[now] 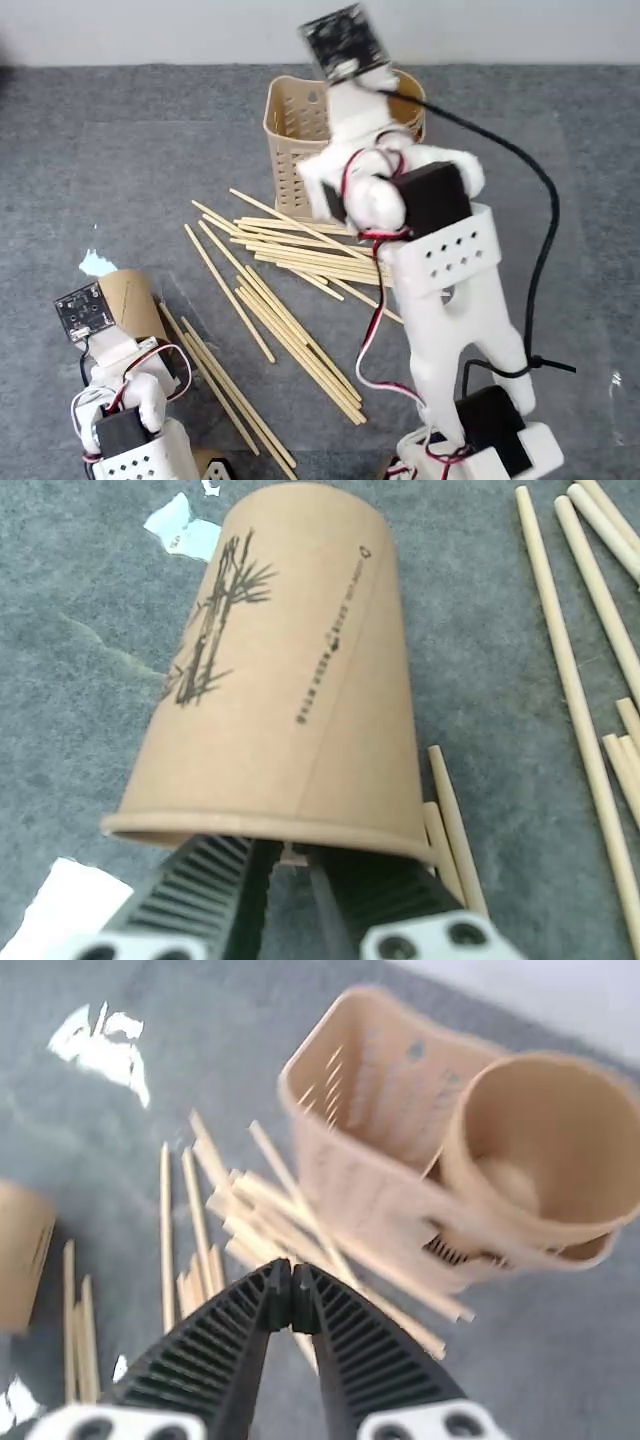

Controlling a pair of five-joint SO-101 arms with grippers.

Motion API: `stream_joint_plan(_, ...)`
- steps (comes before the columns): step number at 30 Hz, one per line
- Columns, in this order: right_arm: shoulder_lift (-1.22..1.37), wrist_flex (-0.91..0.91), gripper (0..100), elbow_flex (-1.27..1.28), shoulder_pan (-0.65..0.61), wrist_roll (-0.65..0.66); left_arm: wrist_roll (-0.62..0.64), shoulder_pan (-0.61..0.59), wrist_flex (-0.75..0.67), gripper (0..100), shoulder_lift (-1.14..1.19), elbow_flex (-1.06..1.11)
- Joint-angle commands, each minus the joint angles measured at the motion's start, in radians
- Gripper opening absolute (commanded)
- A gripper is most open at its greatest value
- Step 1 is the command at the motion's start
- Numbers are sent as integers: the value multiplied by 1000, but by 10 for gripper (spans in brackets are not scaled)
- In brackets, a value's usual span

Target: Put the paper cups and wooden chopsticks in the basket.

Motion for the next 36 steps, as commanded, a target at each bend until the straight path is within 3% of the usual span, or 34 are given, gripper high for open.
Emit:
stream_joint_plan(1, -48, 110, 15, -11, -54, -8, 0, -8, -21, 14, -18, -19)
stream_joint_plan(7, -84, 180, 11, 28, -74, -8, 0, -8, -21, 14, -18, -19)
stream_joint_plan(15, -354, 170, 15, 353, -116, -8, 0, -8, -21, 14, -18, -19)
stream_joint_plan(29, -769, -102, 15, 965, -114, -6, -2, -9, -21, 14, -18, -19)
stream_joint_plan(36, -814, -222, 15, 1089, -117, -8, -3, -11, 2, 14, -18, -76)
